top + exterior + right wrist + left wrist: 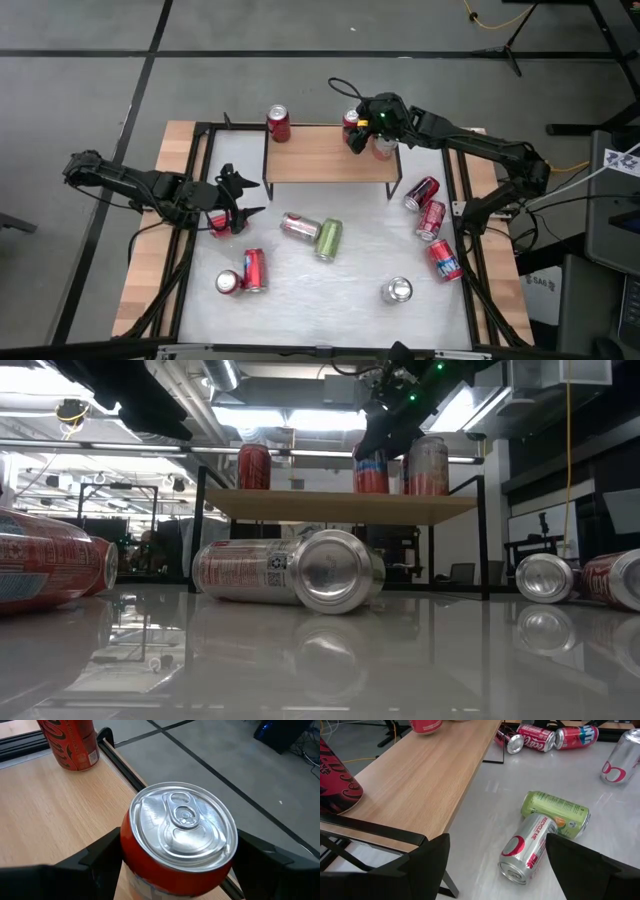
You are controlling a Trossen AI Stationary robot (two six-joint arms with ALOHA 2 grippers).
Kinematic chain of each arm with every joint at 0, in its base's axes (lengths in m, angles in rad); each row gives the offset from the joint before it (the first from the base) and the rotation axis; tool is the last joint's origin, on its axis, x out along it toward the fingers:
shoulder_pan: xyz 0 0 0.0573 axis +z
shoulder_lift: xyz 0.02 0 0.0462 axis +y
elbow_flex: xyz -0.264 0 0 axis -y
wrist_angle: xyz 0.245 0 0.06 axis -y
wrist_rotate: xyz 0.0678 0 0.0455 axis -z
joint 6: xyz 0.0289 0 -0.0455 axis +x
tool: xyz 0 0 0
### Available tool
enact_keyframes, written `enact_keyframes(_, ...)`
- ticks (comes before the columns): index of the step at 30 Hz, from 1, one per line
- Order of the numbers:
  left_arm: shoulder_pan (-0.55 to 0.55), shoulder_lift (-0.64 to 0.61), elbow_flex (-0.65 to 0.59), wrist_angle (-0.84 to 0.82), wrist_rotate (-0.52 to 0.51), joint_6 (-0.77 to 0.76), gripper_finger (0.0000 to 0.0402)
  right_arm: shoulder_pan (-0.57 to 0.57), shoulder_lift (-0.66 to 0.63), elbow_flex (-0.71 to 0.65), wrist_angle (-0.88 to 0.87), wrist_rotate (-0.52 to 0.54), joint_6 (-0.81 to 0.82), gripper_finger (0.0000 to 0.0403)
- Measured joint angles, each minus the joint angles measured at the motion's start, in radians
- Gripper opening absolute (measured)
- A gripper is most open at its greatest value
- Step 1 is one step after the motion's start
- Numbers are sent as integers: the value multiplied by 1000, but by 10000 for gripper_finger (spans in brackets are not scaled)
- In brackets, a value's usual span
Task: Place canned beverage on shelf
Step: Put the orange soda can on the shelf aligned with the other orange soda can
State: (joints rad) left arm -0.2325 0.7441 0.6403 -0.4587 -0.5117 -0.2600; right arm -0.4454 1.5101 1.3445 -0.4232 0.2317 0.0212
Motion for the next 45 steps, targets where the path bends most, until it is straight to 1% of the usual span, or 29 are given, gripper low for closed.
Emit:
enact_keyframes(24, 0, 0, 0, 0, 0, 0, 320, 0, 0, 0, -6, -4, -3, 303)
enact_keyframes(26, 0, 0, 0, 0, 0, 0, 320, 0, 0, 0, -11, -5, -3, 312)
enact_keyframes(32, 0, 0, 0, 0, 0, 0, 320, 0, 0, 0, -21, 0, -1, 369)
enact_keyframes(35, 0, 0, 0, 0, 0, 0, 320, 0, 0, 0, -23, 0, 0, 386)
enact_keyframes(38, 0, 0, 0, 0, 0, 0, 320, 0, 0, 0, -23, 0, 0, 393)
enact_keyframes(45, 0, 0, 0, 0, 0, 0, 320, 0, 0, 0, -22, -1, 0, 390)
